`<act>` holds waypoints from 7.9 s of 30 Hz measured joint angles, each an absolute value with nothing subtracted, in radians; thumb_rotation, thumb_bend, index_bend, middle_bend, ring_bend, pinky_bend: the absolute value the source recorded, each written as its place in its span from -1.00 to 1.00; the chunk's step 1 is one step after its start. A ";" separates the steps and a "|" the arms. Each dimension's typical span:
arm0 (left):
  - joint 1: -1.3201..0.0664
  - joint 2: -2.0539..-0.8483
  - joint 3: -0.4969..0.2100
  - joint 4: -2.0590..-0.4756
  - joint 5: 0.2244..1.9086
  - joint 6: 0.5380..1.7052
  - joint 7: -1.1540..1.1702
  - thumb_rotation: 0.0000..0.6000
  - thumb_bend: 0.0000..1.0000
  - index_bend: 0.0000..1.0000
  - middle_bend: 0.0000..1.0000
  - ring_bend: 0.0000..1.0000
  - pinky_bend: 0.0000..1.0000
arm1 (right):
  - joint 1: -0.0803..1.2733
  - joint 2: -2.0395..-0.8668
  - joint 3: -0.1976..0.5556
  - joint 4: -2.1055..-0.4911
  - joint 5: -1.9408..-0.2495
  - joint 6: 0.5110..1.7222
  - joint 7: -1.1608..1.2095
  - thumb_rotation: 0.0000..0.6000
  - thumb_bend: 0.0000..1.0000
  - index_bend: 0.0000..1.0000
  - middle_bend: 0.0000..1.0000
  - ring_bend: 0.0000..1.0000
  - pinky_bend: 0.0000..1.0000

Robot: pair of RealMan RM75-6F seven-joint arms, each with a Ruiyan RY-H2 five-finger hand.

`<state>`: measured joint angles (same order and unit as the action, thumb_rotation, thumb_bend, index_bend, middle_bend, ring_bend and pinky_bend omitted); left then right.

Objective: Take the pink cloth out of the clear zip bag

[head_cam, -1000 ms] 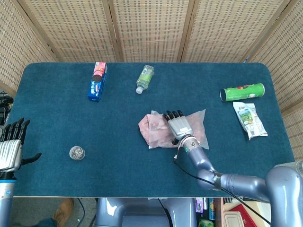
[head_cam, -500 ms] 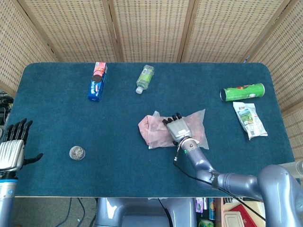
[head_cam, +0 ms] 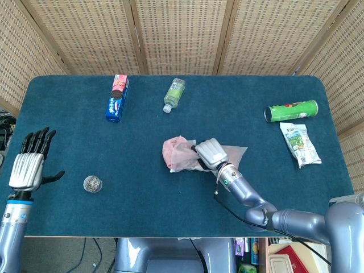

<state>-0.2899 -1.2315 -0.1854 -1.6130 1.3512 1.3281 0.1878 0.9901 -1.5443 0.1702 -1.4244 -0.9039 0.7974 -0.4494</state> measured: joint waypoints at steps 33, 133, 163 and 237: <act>-0.801 -1.393 -0.336 -1.446 1.086 0.794 0.090 1.00 -0.87 -0.48 -1.00 -1.00 -1.00 | 1.049 -1.724 0.289 -1.203 -1.120 0.848 -0.219 1.00 1.00 0.07 0.13 -0.12 0.05; -1.048 -1.589 -0.349 -1.306 0.890 0.829 0.202 1.00 0.08 0.40 -1.00 -1.00 -1.00 | 0.915 -1.544 -0.104 -1.152 -1.979 0.962 -0.669 1.00 -1.00 -0.83 0.37 0.18 0.56; -1.017 -1.545 -0.331 -1.349 0.944 0.832 0.141 1.00 0.08 0.40 -1.00 -1.00 -1.00 | 0.947 -1.668 -0.030 -1.008 -1.815 0.791 -0.733 1.00 1.00 0.81 0.71 0.47 0.74; -0.566 -1.052 -0.268 -1.408 1.101 1.058 -0.116 1.00 -1.00 -1.00 -1.00 -1.00 -1.00 | 0.537 -1.239 0.025 -1.329 -1.544 1.241 -0.642 1.00 -1.00 -1.00 -1.00 -1.00 -1.00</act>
